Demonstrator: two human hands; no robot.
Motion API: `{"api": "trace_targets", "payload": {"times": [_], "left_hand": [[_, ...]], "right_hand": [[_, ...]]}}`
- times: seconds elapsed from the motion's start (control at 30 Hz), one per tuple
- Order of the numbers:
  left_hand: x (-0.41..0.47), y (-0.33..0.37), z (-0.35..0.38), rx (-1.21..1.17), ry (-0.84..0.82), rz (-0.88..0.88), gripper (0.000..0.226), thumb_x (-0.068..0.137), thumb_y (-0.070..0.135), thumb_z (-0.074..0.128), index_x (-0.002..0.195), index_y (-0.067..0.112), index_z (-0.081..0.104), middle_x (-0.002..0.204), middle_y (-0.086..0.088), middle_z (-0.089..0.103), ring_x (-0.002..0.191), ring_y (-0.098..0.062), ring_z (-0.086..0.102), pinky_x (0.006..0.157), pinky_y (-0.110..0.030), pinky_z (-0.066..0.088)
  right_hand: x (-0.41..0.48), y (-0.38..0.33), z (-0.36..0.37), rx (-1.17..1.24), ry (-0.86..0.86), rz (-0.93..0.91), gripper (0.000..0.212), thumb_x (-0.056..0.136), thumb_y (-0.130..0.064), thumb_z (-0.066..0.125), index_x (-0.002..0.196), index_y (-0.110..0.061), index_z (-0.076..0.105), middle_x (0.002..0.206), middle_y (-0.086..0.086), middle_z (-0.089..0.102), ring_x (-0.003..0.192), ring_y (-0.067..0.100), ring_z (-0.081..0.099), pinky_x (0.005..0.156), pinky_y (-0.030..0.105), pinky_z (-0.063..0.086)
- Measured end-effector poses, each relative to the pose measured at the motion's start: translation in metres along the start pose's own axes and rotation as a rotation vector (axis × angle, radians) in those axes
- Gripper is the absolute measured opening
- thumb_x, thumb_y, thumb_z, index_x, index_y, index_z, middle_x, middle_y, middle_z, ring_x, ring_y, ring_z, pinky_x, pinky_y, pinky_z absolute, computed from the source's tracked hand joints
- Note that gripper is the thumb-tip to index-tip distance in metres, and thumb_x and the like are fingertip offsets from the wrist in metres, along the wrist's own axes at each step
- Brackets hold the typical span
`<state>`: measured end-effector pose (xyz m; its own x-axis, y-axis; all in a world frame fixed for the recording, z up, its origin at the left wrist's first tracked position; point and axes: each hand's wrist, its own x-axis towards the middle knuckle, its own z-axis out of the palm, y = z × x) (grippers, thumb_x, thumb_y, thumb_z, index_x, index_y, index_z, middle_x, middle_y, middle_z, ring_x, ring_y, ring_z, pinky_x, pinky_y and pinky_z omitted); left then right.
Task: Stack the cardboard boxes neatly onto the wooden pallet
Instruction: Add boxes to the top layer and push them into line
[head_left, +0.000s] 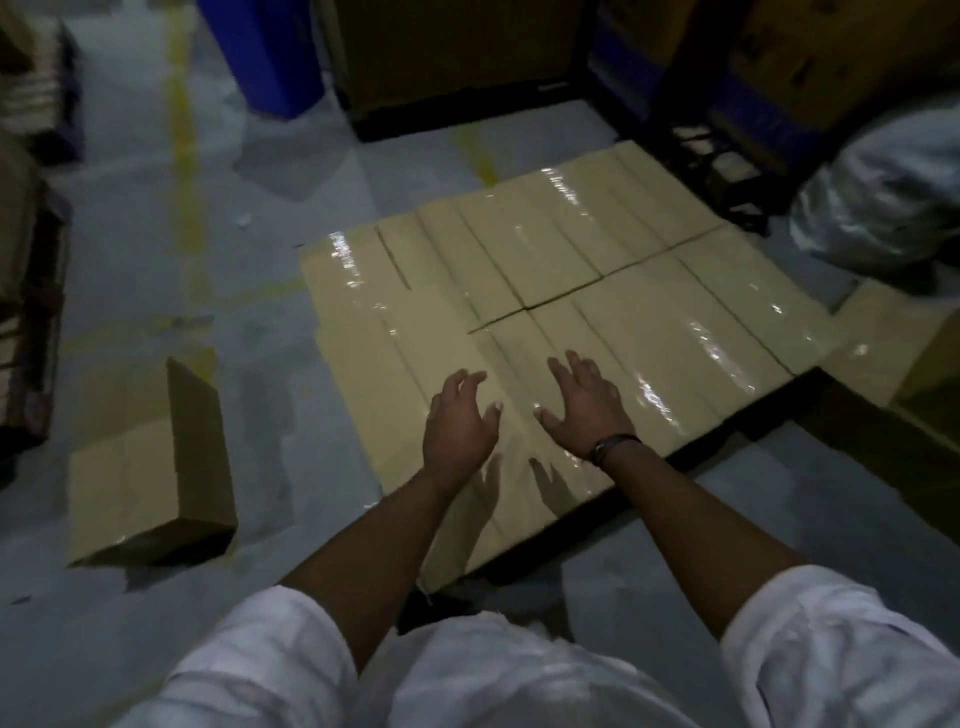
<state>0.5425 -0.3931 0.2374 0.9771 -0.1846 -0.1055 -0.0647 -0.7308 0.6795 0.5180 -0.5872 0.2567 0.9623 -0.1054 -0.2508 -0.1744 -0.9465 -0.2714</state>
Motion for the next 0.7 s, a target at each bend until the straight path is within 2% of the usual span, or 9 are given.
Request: {"api": "trace_targets", "payload": {"times": [0.17, 0.4, 0.57, 0.7], "left_hand": [[-0.013, 0.117, 0.074, -0.040, -0.059, 0.192, 0.048, 0.094, 0.037, 0.063, 0.139, 0.024, 0.053, 0.146, -0.004, 0.048, 0.130, -0.026, 0.050, 0.105, -0.042, 0.045], [-0.042, 0.247, 0.161, -0.090, -0.245, 0.447, 0.045, 0.095, 0.038, 0.065, 0.137, 0.023, 0.056, 0.138, 0.001, 0.055, 0.119, -0.020, 0.059, 0.097, -0.040, 0.051], [-0.039, 0.312, 0.212, -0.071, -0.348, 0.537, 0.047, 0.095, 0.044, 0.062, 0.138, 0.025, 0.056, 0.137, 0.005, 0.057, 0.117, -0.015, 0.060, 0.090, -0.034, 0.052], [-0.014, 0.351, 0.259, -0.045, -0.409, 0.553, 0.048, 0.095, 0.046, 0.061, 0.138, 0.026, 0.056, 0.135, 0.005, 0.059, 0.114, -0.014, 0.062, 0.087, -0.032, 0.051]], "right_hand": [[-0.073, 0.114, -0.048, 0.052, 0.103, 0.139, 0.080, 0.095, -0.052, 0.054, 0.159, -0.025, 0.015, 0.167, 0.005, 0.008, 0.153, 0.029, 0.008, 0.120, 0.046, 0.017], [-0.156, 0.250, -0.115, 0.144, 0.266, 0.356, 0.078, 0.096, -0.050, 0.055, 0.159, -0.024, 0.018, 0.165, 0.006, 0.017, 0.151, 0.028, 0.014, 0.121, 0.048, 0.018], [-0.180, 0.323, -0.140, 0.228, 0.373, 0.515, 0.075, 0.094, -0.048, 0.058, 0.157, -0.023, 0.025, 0.162, 0.006, 0.026, 0.149, 0.028, 0.021, 0.119, 0.047, 0.024], [-0.179, 0.379, -0.144, 0.265, 0.395, 0.595, 0.074, 0.093, -0.048, 0.059, 0.156, -0.023, 0.029, 0.159, 0.006, 0.033, 0.146, 0.027, 0.027, 0.118, 0.046, 0.029]]}}
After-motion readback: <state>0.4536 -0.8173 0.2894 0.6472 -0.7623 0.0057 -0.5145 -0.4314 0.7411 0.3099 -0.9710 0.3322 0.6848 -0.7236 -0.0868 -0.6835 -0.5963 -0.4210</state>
